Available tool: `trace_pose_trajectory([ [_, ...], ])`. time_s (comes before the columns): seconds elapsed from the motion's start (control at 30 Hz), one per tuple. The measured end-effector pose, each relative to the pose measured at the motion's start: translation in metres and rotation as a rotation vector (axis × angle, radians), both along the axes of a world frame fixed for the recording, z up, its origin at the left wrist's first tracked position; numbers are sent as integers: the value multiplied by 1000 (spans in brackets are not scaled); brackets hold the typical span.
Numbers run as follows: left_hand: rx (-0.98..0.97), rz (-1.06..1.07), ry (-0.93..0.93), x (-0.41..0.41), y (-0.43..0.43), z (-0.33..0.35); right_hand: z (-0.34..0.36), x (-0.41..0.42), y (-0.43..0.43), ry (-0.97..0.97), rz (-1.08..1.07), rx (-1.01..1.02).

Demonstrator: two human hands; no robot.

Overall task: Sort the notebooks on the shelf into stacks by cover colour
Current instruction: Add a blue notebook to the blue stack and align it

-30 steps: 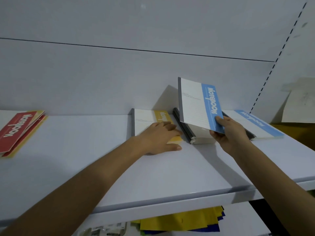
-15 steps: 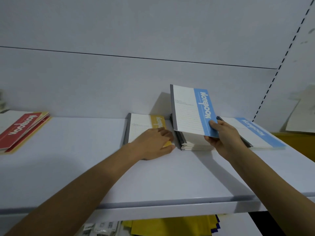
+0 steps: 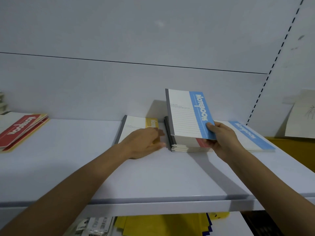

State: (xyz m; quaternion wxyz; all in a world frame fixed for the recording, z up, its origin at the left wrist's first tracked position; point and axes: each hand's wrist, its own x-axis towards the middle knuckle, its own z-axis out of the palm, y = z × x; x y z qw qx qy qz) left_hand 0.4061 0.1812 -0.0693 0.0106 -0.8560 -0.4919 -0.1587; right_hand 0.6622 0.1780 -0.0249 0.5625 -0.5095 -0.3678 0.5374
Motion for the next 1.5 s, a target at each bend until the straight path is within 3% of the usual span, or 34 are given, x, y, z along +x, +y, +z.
trace_pose_trajectory([
  [0.2,278,132,-453,26,2,35,12,31,-7,-14,1,60],
  [0.33,-43,86,-1016,103,7,64,17,73,-12,-38,-53,82],
  [0.53,-482,8,-1137,225,16,48,11,163,-12,-30,-163,58],
  [0.63,-533,-12,-1179,266,20,34,6,194,2,-90,-164,31],
  [0.77,-426,92,-1036,295,38,8,-10,213,33,-355,-175,35],
  [1.0,-263,180,-489,299,53,-29,-57,218,77,-995,-242,-45],
  [1.37,-121,241,-423,299,62,-38,-68,216,72,-1245,-83,131],
  [1.5,-121,224,-397,298,62,-38,-69,214,73,-1255,-103,152],
])
